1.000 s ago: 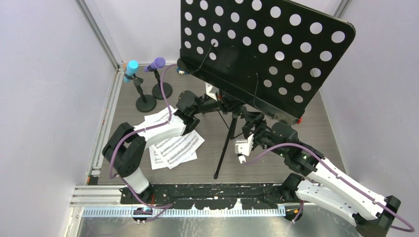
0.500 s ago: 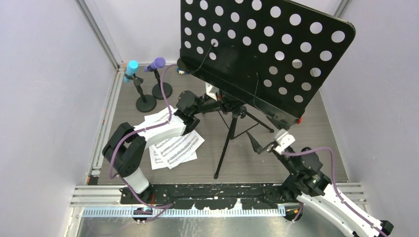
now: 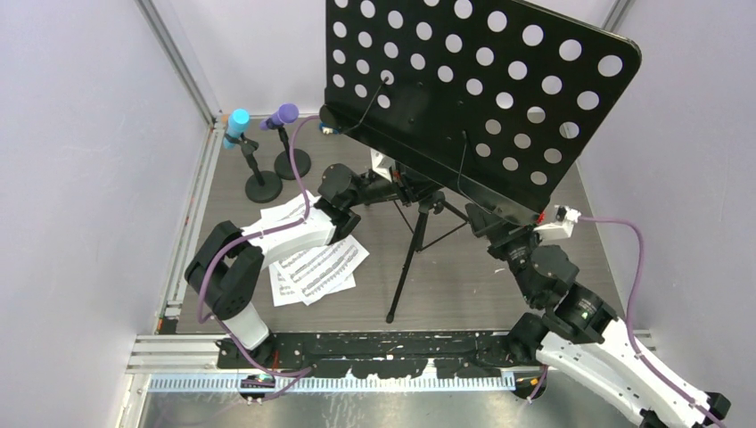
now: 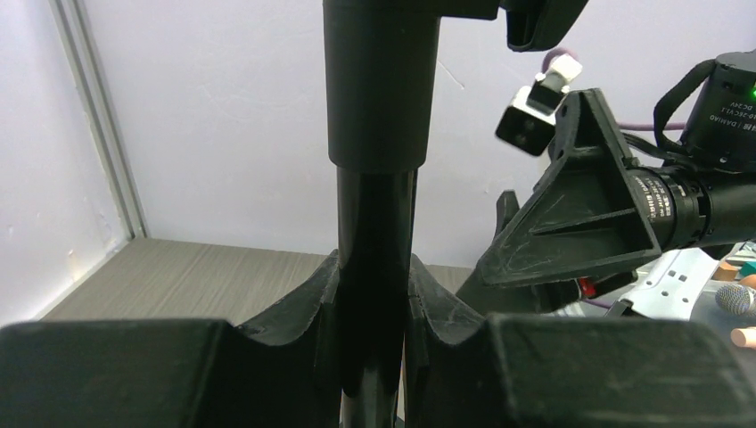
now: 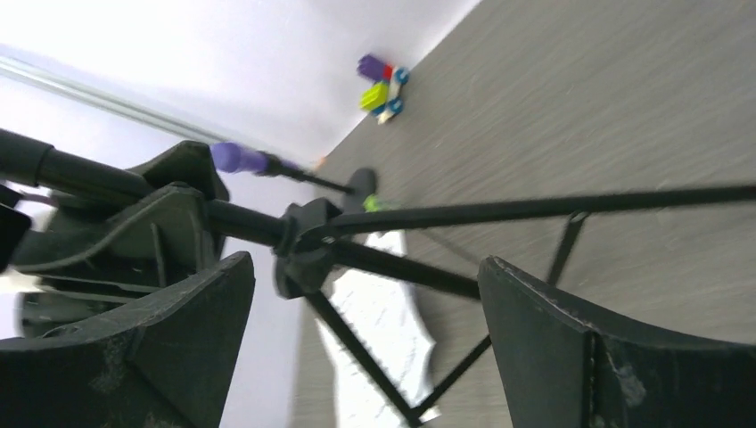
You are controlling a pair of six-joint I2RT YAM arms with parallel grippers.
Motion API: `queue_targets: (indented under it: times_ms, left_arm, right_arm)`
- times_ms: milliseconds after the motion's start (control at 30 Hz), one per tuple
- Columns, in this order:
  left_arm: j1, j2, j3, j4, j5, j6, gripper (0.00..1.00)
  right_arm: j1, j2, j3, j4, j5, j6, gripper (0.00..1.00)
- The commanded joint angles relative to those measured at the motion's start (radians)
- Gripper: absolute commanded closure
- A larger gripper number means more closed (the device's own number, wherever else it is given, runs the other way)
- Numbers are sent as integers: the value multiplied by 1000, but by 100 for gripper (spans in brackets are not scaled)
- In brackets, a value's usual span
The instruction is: Pack up the instrument practice props
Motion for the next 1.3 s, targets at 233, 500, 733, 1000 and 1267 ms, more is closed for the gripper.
queue_targets:
  times_ms: [233,500,733,1000,1267]
  left_arm:
    - [5,16,6,-102,-26,-83,100]
    - [5,22,5,-90,-26,-87,100]
    - [5,22,4,-91,-25,-86,100]
    - [5,17,2,-92,-23,-85,100]
    - [5,15,1,-90,-22,-86,100]
  right_arm:
    - [1,123,-97,271,-217,842,2]
    - [1,152,-92,336,-173,871,17]
    - [1,198,-103,391,-170,885,30]
    - [1,248,-110,414,-164,876,41]
    - [1,265,-117,406,-146,849,46]
